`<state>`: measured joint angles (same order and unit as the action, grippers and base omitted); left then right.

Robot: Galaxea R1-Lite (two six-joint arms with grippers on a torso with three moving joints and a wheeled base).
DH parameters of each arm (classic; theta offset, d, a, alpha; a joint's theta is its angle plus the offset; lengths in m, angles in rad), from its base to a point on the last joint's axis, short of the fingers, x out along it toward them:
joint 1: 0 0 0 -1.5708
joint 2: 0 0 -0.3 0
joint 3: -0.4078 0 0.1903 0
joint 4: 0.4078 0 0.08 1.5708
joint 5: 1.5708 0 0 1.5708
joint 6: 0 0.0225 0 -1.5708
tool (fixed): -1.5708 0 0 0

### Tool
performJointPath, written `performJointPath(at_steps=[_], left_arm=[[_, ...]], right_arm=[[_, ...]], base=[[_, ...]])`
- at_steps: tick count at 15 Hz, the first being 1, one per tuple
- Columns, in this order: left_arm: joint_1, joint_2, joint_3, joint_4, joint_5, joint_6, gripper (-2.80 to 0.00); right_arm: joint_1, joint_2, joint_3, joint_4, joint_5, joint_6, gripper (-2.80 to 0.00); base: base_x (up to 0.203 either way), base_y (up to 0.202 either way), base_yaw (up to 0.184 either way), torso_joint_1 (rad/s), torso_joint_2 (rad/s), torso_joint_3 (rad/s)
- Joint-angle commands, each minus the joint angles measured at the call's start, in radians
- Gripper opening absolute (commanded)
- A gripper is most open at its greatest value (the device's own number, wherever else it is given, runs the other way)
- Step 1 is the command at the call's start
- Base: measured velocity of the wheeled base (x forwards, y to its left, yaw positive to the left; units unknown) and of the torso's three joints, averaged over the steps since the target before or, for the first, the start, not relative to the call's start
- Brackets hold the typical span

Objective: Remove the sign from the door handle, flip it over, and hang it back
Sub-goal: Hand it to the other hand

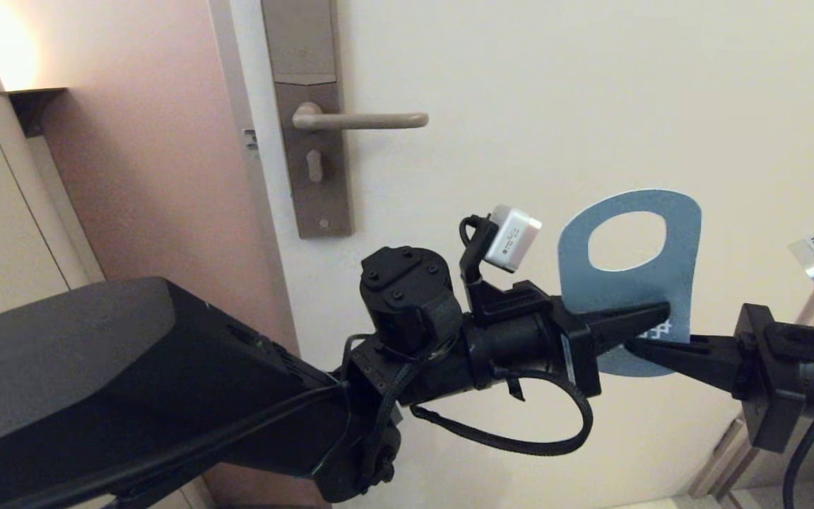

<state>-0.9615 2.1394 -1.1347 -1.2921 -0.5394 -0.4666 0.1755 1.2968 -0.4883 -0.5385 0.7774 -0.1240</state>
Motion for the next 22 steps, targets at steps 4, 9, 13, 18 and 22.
performJointPath(at_steps=[4, 9, 13, 18, 22], left_arm=[[0.003, 0.002, 0.000, -0.010, -0.002, -0.012, 0.00], [0.016, 0.003, 0.024, -0.010, -0.002, -0.005, 0.00], [0.056, -0.009, 0.076, -0.013, -0.005, 0.000, 0.00], [0.104, -0.010, 0.108, -0.013, -0.007, 0.027, 0.00], [0.125, -0.050, 0.172, -0.012, -0.007, 0.057, 0.00]], right_arm=[[0.000, 0.004, 0.000, 0.000, 0.003, 0.000, -2.80], [0.001, 0.012, -0.001, 0.000, 0.003, 0.000, -2.80], [-0.001, 0.013, -0.004, 0.000, 0.003, 0.000, -2.80], [-0.001, 0.013, -0.006, -0.001, 0.003, 0.000, -2.80], [-0.001, 0.030, -0.026, -0.009, 0.002, -0.002, -2.80]], base=[[0.000, 0.000, 0.000, 0.000, 0.00, 0.000], [0.000, 0.000, 0.000, 0.000, 0.00, 0.000], [0.000, 0.000, 0.000, 0.000, 0.00, 0.000], [0.000, 0.000, 0.000, 0.000, 0.00, 0.000], [0.000, 0.000, 0.000, 0.000, 0.00, 0.000]])
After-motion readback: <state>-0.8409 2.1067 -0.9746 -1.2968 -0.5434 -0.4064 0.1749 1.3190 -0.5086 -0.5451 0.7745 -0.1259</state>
